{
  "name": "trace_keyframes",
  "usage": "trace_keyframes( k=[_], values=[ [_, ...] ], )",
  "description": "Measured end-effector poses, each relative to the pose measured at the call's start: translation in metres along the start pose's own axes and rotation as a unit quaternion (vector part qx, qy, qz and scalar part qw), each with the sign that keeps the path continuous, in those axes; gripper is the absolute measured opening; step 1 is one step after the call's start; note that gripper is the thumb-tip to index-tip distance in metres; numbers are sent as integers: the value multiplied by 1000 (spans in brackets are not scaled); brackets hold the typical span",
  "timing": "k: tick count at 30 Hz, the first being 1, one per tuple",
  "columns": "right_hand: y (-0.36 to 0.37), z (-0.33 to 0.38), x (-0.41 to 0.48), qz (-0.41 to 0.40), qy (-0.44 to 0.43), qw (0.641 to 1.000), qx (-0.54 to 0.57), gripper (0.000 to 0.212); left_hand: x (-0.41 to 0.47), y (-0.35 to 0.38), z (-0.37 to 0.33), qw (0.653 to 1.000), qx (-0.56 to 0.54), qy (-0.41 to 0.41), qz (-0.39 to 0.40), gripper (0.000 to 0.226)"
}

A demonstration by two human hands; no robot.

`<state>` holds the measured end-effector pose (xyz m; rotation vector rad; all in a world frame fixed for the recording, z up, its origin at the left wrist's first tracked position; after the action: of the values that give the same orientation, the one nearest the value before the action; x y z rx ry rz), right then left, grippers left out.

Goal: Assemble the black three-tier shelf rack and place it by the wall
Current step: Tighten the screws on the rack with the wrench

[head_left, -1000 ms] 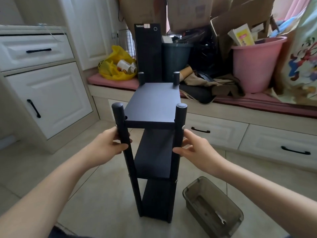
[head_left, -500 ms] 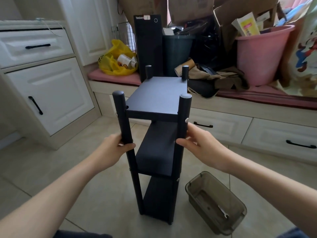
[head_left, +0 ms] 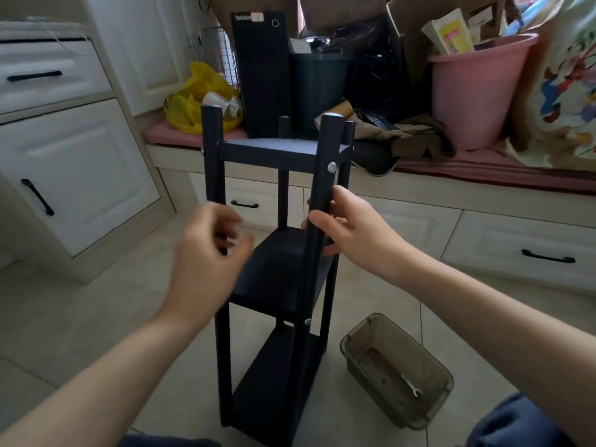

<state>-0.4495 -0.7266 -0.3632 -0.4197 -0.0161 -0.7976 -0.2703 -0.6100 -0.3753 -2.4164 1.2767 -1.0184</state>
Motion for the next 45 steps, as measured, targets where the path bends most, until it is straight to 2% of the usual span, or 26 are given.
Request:
trace_keyframes(
  k=[3, 5, 12, 15, 21, 25, 28, 30, 33, 36, 41, 45],
  values=[
    [-3, 4, 8, -8, -11, 1000, -14, 16, -9, 51, -2, 975, -91, -71, 189, 25],
    [-3, 6, 12, -21, -21, 999, -35, 17, -11, 72, -4, 956, -157, -95, 228, 26],
    [3, 12, 20, -49, -61, 989, -123, 18, -2, 90, -8, 953, -185, -103, 218, 13],
    [0, 11, 23, -63, -56, 990, -115, 24, 3, 90, -9, 952, -186, -99, 224, 9],
    [-8, -1, 20, -65, -18, 997, -45, 31, 9, 98, -8, 954, -184, -92, 218, 20],
    [-19, -16, 16, -79, 20, 996, -38, 30, 15, 100, -3, 957, -174, -94, 214, 5],
    [-27, -51, 9, -53, 101, 992, -46, 21, 19, 102, -1, 957, -176, -90, 211, 2],
    [-25, -87, 2, 11, 198, 978, -72, 18, 20, 102, 0, 957, -181, -90, 206, 2],
    [-15, -149, -13, 128, 324, 926, -148, 23, 20, 104, 1, 954, -194, -94, 208, 2],
    [-3, -206, -27, 172, 400, 886, -158, 20, 21, 108, 2, 950, -209, -92, 213, 2],
    [33, -293, -64, 227, 444, 834, -234, 31, 24, 110, 6, 945, -224, -81, 223, 2],
    [56, -343, -104, 263, 471, 781, -315, 59, 25, 108, 9, 944, -228, -76, 227, 6]
  ],
)
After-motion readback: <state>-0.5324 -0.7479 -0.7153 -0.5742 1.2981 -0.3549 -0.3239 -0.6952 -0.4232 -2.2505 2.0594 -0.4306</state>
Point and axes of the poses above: each hand's wrist, its own x-axis towards the middle knuckle, its own y-axis out of the palm, z = x × y, the point moved 5 cm from there along x, towards the middle knuckle, and after that the axes turned 6 degrees about z, right-handed, at the moved point
